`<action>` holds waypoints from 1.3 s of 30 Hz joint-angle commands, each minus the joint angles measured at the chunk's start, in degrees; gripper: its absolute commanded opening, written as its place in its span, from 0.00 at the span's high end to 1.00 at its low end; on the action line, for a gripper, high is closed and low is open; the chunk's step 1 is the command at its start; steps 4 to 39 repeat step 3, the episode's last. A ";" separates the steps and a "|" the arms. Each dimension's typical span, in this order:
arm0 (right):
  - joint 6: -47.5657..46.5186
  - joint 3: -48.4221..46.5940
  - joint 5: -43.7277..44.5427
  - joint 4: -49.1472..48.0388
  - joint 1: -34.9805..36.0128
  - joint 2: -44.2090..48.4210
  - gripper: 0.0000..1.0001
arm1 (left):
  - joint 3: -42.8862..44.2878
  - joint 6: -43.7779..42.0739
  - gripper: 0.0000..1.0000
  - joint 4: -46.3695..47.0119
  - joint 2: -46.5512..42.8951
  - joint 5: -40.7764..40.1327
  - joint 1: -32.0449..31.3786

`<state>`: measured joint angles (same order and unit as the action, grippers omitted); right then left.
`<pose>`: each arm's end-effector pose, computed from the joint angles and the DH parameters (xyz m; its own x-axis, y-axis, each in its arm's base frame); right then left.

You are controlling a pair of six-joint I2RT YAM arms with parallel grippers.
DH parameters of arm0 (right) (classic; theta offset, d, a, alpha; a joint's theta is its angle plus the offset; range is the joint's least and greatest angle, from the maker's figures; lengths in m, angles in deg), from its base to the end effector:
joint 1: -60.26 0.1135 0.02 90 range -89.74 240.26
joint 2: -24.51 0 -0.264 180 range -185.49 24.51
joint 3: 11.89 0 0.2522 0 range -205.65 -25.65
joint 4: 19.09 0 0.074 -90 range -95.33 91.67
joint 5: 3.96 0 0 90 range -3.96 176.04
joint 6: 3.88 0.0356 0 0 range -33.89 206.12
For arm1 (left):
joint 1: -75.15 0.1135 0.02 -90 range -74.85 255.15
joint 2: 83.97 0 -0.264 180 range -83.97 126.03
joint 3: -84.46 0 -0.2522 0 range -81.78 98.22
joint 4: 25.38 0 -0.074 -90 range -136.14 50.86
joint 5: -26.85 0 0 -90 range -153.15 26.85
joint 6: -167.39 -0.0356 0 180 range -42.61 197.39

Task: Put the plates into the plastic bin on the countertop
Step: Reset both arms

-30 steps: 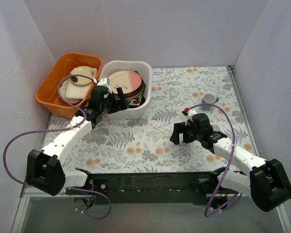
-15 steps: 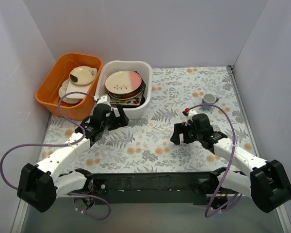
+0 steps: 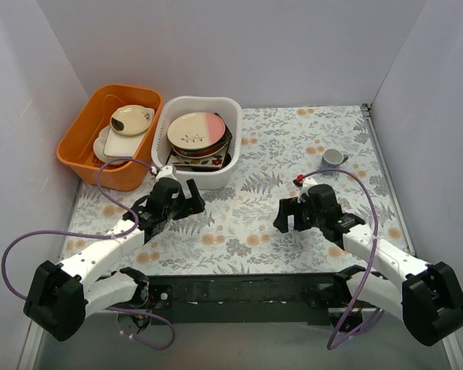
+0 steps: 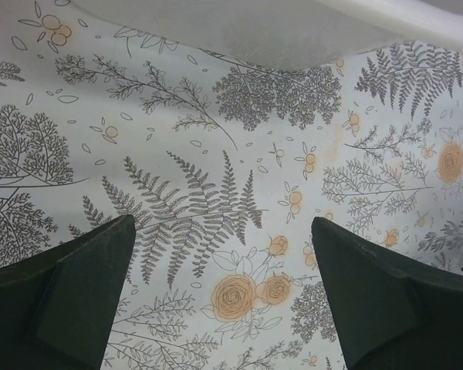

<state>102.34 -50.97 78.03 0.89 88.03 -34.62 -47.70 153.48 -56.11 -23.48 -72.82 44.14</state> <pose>0.1792 0.1000 0.1834 -0.7017 -0.0569 -0.7102 -0.3747 0.8773 0.2999 0.1876 -0.1058 0.2131 -0.5329 -0.7961 -0.2867 -0.4745 0.5617 -0.6778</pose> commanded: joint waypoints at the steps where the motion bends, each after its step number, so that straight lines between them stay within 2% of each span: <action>1: -0.50 0.01 2.12 -1.12 -0.08 2.00 0.02 | -0.95 -0.95 0.02 3.17 -1.51 -0.79 -0.64; 3: 0.03 0.18 4.40 -1.21 -0.08 2.18 0.02 | -1.13 -0.77 0.02 3.44 -1.60 -1.93 -0.64; 39: 0.03 0.18 4.40 -1.21 -0.08 2.18 0.02 | -1.13 -0.77 0.02 3.44 -1.60 -1.93 -0.64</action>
